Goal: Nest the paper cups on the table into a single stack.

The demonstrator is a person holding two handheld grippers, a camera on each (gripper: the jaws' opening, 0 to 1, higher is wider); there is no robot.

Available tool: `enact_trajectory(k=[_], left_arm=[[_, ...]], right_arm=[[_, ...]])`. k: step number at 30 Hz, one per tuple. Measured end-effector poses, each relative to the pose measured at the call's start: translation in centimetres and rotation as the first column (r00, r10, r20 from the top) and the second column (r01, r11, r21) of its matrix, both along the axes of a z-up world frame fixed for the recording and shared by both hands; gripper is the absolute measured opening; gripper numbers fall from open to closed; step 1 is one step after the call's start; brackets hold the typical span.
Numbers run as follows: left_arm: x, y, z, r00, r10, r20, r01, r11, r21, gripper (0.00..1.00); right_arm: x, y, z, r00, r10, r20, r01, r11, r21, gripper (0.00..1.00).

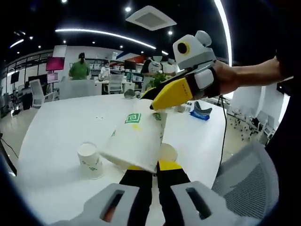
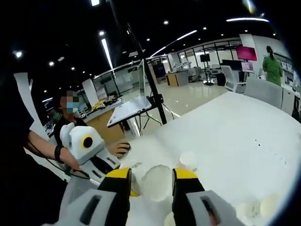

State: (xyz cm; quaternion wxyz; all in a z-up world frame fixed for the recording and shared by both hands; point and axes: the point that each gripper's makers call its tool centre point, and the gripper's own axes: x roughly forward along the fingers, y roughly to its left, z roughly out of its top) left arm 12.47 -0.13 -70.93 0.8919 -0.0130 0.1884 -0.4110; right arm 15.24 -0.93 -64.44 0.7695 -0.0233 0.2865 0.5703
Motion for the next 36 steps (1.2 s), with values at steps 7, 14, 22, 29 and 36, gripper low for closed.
enact_trajectory(k=[7,14,22,29,36], left_arm=[[0.1,0.1,0.1,1.0,0.005,0.001,-0.005,1.0,0.002,0.0],[-0.7,0.0,0.1,1.0,-0.014,0.006,0.014,0.999,0.035,0.0],[-1.0,-0.1,0.4,1.0,-0.005,0.006,0.005,0.999,0.039,0.0],[-0.6,-0.3,1.1,1.0,-0.006,0.023,0.005,0.999,0.043,0.0],[-0.5,-0.3,1.7,0.999,-0.032,0.029,0.029,0.997,0.076,0.0]], right_arm=[[-0.6,-0.4,-1.0,0.999,-0.003,-0.036,0.002,1.0,-0.004,0.16],[-1.0,-0.5,-1.9,0.997,-0.015,-0.071,0.015,1.0,0.003,0.17],[-1.4,-0.3,-2.6,0.992,-0.034,-0.12,0.037,0.999,0.027,0.17],[-2.3,0.3,-2.9,0.988,-0.043,-0.147,0.05,0.998,0.046,0.19],[-2.5,-0.3,-2.6,0.988,-0.064,-0.141,0.071,0.996,0.051,0.16]])
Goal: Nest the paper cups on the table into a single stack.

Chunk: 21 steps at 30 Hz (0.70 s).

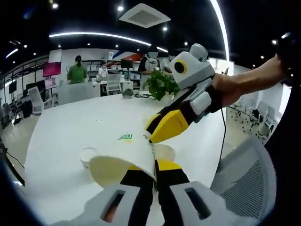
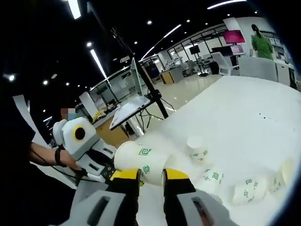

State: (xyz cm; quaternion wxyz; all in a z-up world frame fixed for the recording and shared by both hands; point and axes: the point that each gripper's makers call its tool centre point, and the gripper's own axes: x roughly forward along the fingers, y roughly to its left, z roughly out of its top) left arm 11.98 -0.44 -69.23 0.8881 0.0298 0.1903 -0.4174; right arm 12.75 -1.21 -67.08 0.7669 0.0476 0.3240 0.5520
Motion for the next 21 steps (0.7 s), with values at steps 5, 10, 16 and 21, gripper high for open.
enact_trajectory(k=[5,10,16,21], left_arm=[[0.0,-0.2,-0.5,0.998,-0.064,-0.001,0.063,0.993,0.096,0.0],[0.0,-0.8,-0.6,0.994,-0.112,-0.004,0.112,0.984,0.139,0.0],[0.0,-2.6,-0.6,0.98,-0.2,-0.013,0.198,0.96,0.198,0.0],[-0.4,-4.2,-1.3,0.958,-0.287,-0.024,0.282,0.917,0.281,0.0]], right_arm=[[0.9,-1.6,-0.3,0.997,-0.03,0.077,0.034,0.998,-0.059,0.24],[1.2,-3.8,-0.9,0.988,-0.055,0.143,0.071,0.991,-0.113,0.39],[1.3,-7.4,-2.0,0.97,-0.068,0.235,0.12,0.97,-0.212,0.56],[1.2,-9.5,-3.1,0.96,-0.087,0.267,0.157,0.954,-0.256,0.63]])
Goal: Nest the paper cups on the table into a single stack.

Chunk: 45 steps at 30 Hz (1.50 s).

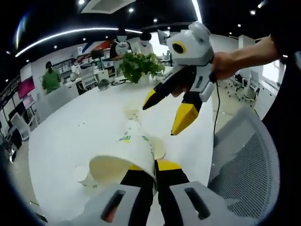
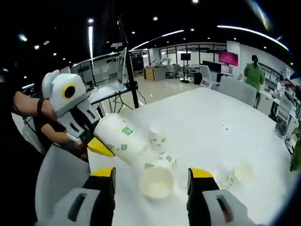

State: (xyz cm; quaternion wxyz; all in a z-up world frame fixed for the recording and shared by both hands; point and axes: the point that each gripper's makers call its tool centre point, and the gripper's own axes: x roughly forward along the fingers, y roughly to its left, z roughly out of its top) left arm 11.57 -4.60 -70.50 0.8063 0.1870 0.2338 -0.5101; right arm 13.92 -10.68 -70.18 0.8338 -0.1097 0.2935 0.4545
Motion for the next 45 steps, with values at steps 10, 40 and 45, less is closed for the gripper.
enact_trajectory(k=[10,40,45], left_arm=[[1.1,-1.6,-1.3,0.997,-0.07,-0.018,0.071,0.992,0.102,0.0],[1.4,-4.3,-2.7,0.993,-0.107,-0.042,0.112,0.981,0.16,0.0],[1.5,-4.5,-2.7,0.992,-0.116,-0.041,0.121,0.979,0.166,0.0]], right_arm=[[-1.1,-1.4,-1.7,0.999,-0.033,-0.005,0.033,0.999,-0.025,0.64],[-1.3,-2.0,-3.4,0.997,-0.054,-0.048,0.053,0.998,-0.013,0.62],[-1.4,-2.1,-3.5,0.997,-0.061,-0.055,0.06,0.998,-0.01,0.62]])
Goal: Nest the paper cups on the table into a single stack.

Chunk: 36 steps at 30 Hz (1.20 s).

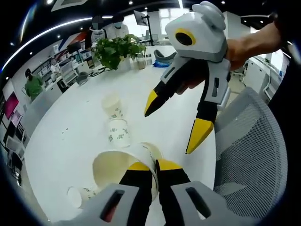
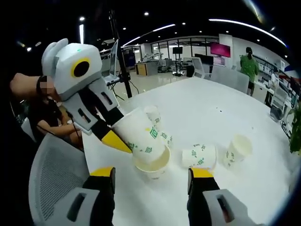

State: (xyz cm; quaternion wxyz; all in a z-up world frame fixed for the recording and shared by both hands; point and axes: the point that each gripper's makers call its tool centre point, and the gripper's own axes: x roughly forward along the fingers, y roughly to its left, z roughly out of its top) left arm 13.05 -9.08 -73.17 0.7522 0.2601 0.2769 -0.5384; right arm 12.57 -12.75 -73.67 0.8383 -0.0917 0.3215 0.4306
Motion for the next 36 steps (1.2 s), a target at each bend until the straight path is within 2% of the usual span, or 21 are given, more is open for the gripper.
enact_trajectory(k=[28,36], left_arm=[[-0.1,-1.1,-0.2,1.0,0.018,-0.01,-0.019,0.999,-0.032,0.04],[0.3,-0.4,0.2,0.997,0.07,-0.031,-0.072,0.994,-0.082,0.08]], right_arm=[[0.0,-0.3,-0.3,1.0,-0.019,-0.005,0.019,1.0,-0.003,0.62],[0.0,-0.2,-0.4,1.0,-0.015,-0.007,0.015,1.0,-0.01,0.62]])
